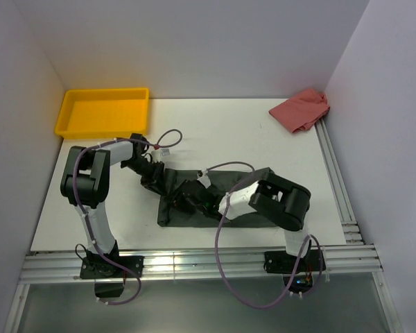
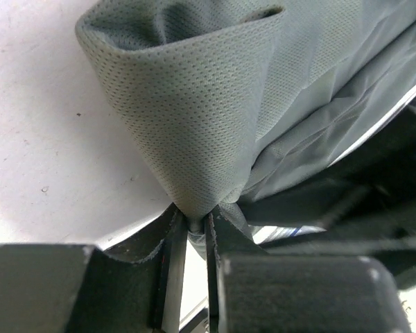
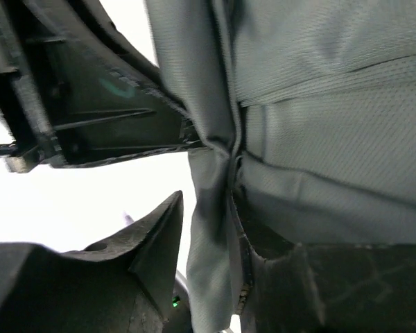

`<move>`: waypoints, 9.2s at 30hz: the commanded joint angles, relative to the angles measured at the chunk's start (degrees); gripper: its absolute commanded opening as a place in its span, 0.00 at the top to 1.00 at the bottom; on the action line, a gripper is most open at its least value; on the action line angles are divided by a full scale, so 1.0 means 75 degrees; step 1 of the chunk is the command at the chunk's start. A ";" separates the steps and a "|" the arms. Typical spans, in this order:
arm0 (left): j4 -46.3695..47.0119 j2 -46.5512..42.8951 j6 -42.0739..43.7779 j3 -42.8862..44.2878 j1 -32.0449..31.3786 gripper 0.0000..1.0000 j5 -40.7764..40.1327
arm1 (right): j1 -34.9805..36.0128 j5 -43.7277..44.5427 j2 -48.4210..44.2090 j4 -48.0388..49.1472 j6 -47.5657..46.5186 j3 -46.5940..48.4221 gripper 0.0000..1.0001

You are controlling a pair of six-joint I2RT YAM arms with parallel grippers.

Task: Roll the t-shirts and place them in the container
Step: Roll the tshirt

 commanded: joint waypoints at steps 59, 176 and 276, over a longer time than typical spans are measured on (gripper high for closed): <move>0.0312 -0.0048 -0.0136 0.0301 -0.0340 0.75 -0.1486 | 0.1852 0.2973 0.2930 -1.1559 -0.1336 0.7716 0.62; 0.0570 -0.0201 -0.0394 0.0348 -0.0563 0.99 -0.1251 | 0.1466 0.4098 0.3164 -1.2004 -0.2087 0.9029 0.50; 0.0535 -0.0295 -0.0230 0.0429 -0.0164 0.92 -0.1157 | 0.2227 0.2563 0.0773 -0.9251 -0.1113 0.5338 0.49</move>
